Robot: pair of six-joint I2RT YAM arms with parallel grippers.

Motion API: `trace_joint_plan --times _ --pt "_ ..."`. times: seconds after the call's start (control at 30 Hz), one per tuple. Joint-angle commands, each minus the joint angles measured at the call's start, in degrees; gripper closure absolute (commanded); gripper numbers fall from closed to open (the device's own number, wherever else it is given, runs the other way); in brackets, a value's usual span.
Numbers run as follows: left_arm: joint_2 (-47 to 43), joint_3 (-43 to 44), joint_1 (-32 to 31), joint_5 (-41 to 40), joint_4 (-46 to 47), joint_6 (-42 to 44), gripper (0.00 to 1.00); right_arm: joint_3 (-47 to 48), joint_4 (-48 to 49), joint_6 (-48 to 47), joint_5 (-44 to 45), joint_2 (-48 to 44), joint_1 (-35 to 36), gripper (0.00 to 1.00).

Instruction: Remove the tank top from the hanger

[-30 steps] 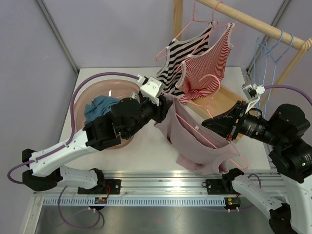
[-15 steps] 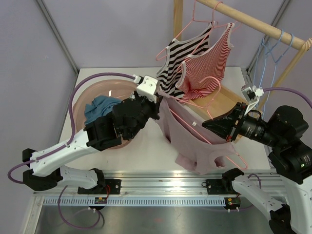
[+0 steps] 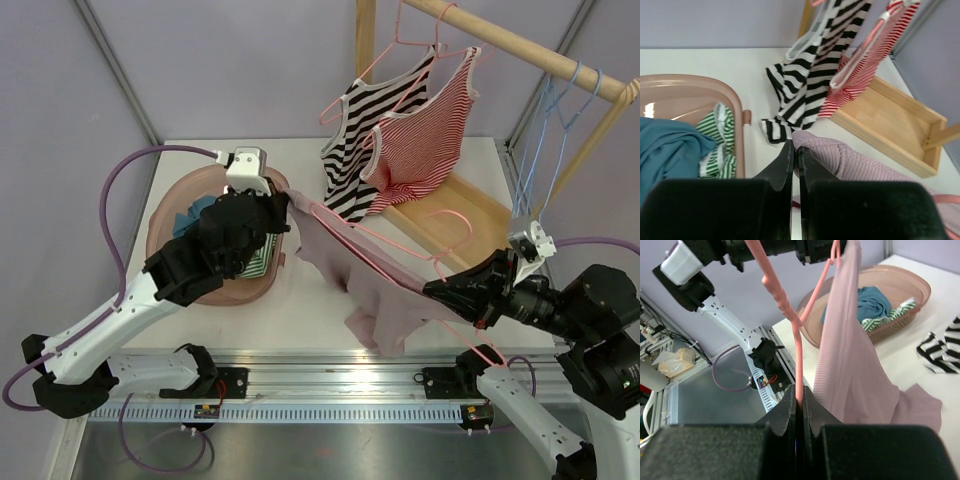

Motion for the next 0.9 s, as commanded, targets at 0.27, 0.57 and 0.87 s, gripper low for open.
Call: trace_joint_plan --times 0.27,0.57,0.87 --pt "-2.27 -7.56 0.01 36.51 8.22 -0.59 1.00 -18.34 47.07 15.29 6.13 -6.92 0.45 1.00" --pt "-5.36 -23.92 -6.41 34.41 17.47 0.47 1.00 -30.26 85.57 18.32 27.14 -2.26 0.45 1.00" --pt "-2.11 -19.63 -5.97 13.98 -0.28 -6.13 0.88 2.18 16.84 8.46 44.73 8.80 0.45 1.00"
